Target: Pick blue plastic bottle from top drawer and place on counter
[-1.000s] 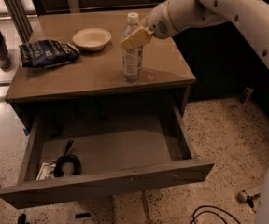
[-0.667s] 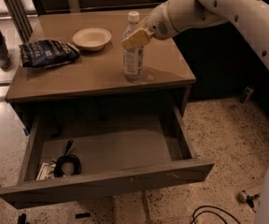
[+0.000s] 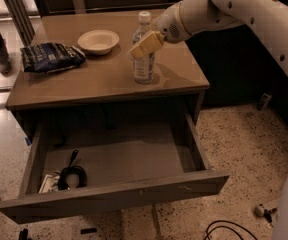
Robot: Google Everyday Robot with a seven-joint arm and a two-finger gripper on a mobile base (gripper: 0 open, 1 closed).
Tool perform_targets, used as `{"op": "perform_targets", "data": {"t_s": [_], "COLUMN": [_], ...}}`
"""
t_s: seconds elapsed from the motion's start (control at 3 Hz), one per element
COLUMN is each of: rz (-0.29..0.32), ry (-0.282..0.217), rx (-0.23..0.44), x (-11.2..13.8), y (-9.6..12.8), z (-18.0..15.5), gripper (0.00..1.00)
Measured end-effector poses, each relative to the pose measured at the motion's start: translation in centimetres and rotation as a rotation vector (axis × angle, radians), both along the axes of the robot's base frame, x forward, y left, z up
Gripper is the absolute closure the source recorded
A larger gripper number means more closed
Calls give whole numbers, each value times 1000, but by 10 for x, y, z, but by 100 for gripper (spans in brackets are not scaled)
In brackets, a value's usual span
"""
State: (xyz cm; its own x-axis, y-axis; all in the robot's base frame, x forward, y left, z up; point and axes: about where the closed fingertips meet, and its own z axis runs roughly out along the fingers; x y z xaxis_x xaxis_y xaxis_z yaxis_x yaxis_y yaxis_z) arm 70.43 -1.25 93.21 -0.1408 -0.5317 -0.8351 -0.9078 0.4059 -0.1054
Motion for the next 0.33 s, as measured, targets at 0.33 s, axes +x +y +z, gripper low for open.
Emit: {"op": "perform_targets", "data": {"t_s": [0.33], "rz": [0], "ry": [0], "rx": [0], "x": [0], "y": [0], "z": [0], "gripper": [0]}}
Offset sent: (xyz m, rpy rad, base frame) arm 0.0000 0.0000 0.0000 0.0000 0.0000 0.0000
